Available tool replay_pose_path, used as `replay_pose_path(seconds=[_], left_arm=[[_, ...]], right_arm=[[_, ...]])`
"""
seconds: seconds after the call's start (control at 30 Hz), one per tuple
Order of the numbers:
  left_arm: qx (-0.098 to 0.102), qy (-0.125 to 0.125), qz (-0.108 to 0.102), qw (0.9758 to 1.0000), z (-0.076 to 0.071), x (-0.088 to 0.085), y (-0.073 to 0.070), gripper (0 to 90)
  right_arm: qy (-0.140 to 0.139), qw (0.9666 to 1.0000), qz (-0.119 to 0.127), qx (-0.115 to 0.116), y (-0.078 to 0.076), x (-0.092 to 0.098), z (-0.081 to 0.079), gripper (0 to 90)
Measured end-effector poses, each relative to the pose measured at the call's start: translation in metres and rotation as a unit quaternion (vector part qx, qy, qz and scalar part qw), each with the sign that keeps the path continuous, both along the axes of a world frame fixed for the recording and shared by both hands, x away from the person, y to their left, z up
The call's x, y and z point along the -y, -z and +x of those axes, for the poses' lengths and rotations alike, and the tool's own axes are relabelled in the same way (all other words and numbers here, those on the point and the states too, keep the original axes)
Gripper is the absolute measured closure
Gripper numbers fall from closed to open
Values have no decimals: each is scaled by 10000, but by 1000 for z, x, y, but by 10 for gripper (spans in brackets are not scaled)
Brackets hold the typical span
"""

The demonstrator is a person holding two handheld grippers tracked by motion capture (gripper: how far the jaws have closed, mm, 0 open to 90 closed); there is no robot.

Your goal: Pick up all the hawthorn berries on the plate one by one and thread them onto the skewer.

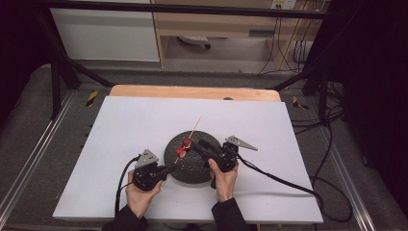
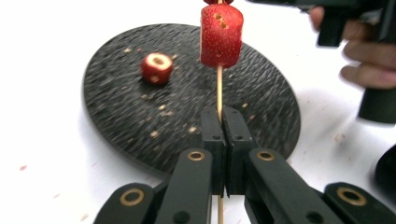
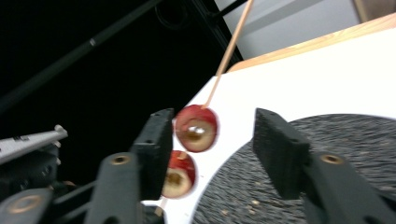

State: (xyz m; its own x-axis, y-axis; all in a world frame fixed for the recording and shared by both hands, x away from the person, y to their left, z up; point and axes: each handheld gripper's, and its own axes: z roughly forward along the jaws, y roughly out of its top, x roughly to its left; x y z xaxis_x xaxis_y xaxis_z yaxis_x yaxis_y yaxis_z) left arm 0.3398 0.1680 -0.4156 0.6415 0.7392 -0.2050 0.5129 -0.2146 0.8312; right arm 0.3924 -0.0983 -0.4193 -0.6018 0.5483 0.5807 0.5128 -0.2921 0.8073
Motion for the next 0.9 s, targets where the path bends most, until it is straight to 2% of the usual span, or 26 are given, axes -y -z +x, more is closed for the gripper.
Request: replay_pose_path(seconds=[0.13,0.27,0.43,0.6,0.73,0.9], left_arm=[[48,20,170,9998,-4,-16,1,884],[90,32,309,9995,-10,-30,2,884],[61,39,449,9990,-15,-45,6,884],[63,31,594,9982,-16,-57,11,884],[108,57,702,9975,-16,-62,11,884],[85,81,654,9978,-17,-69,11,884]], right_arm=[[-149,9982,-584,48,-6,9,2,290],[-369,9922,-1187,8,-8,15,3,187],[-488,9853,-1634,-44,-7,17,5,111],[-639,9759,-2083,-124,-6,17,8,79],[-805,9652,-2482,-177,-7,13,11,71],[-985,9550,-2788,-241,-13,6,16,70]])
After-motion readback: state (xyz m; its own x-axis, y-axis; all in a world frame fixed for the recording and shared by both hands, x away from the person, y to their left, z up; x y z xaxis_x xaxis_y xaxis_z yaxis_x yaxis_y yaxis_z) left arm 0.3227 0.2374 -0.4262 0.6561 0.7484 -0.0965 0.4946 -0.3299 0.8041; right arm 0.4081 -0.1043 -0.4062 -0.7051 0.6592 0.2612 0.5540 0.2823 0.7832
